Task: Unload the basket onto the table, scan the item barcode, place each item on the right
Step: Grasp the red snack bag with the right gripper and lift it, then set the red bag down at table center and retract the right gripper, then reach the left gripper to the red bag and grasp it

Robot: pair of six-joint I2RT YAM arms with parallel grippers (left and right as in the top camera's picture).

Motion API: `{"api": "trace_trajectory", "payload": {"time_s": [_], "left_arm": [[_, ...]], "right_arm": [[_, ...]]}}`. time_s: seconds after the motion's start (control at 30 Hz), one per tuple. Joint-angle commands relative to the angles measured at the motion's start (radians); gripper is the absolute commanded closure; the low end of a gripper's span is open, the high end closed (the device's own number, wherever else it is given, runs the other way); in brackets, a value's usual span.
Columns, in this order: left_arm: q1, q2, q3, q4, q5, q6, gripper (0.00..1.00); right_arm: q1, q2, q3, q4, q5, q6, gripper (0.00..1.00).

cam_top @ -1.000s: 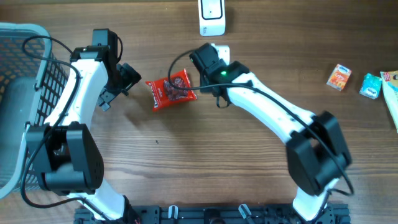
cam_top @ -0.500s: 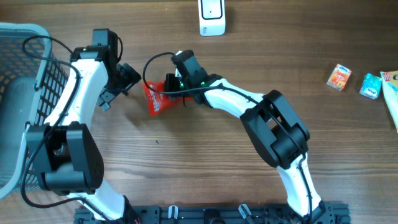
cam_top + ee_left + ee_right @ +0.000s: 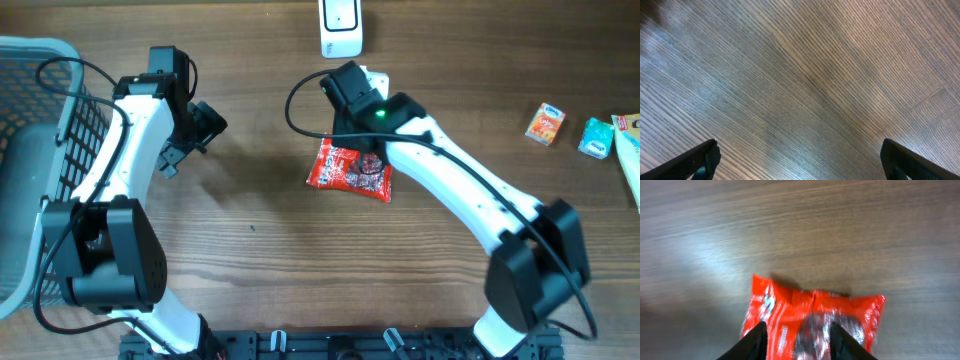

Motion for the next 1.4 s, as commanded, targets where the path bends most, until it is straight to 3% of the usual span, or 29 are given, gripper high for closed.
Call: {"api": "trace_trajectory", "payload": {"time_s": [0.0,0.1,0.2,0.27,0.33,0.37,0.43,0.57,0.67,0.77,0.93,1.0,1.07,1.1,1.17,1.37], "left_arm": [[0.005,0.006,-0.002,0.000,-0.006,-0.010,0.00],[0.005,0.006,-0.002,0.000,-0.006,-0.010,0.00],[0.005,0.006,-0.002,0.000,-0.006,-0.010,0.00],[0.005,0.006,-0.002,0.000,-0.006,-0.010,0.00],[0.005,0.006,-0.002,0.000,-0.006,-0.010,0.00],[0.005,0.006,-0.002,0.000,-0.006,-0.010,0.00],[0.005,0.006,-0.002,0.000,-0.006,-0.010,0.00],[0.005,0.006,-0.002,0.000,-0.006,-0.010,0.00],[0.005,0.006,-0.002,0.000,-0.006,-0.010,0.00],[0.005,0.006,-0.002,0.000,-0.006,-0.010,0.00],[0.005,0.006,-0.002,0.056,0.043,-0.013,0.00],[0.005,0.006,-0.002,0.031,0.180,-0.014,0.00],[-0.015,0.007,-0.014,0.045,0.452,0.040,0.00],[-0.062,0.007,-0.035,0.077,0.545,0.130,0.00],[-0.144,0.007,-0.076,0.117,0.544,0.141,0.00],[-0.498,0.056,-0.204,0.416,0.568,0.050,0.00]], "right_arm": [[0.004,0.024,-0.004,-0.091,-0.103,-0.012,0.69],[0.005,0.138,-0.061,-0.026,-0.248,-0.009,0.70],[0.004,0.252,-0.080,0.005,-0.315,0.008,0.89],[0.004,0.262,-0.079,0.000,-0.305,0.011,0.91],[-0.004,0.221,-0.055,-0.018,-0.294,-0.043,0.78],[-0.017,0.177,-0.018,-0.053,-0.283,-0.083,0.64],[-0.065,0.085,0.049,-0.108,-0.264,-0.168,0.00],[-0.301,-0.097,0.064,-0.156,-0.265,-0.204,0.00],[-0.507,-0.111,0.063,-0.230,-0.265,-0.217,0.00],[-0.614,-0.108,0.059,-0.226,-0.283,-0.216,0.00],[-0.621,-0.108,0.059,-0.167,-0.310,-0.054,0.00],[-0.621,-0.108,0.059,-0.122,-0.310,-0.053,0.00],[-0.621,-0.108,0.059,-0.092,-0.310,-0.053,0.00],[-0.621,-0.108,0.059,-0.084,-0.310,-0.053,0.00],[-0.621,-0.108,0.059,-0.081,-0.310,-0.053,0.00],[-0.621,-0.108,0.059,-0.081,-0.310,-0.054,0.00]]}}
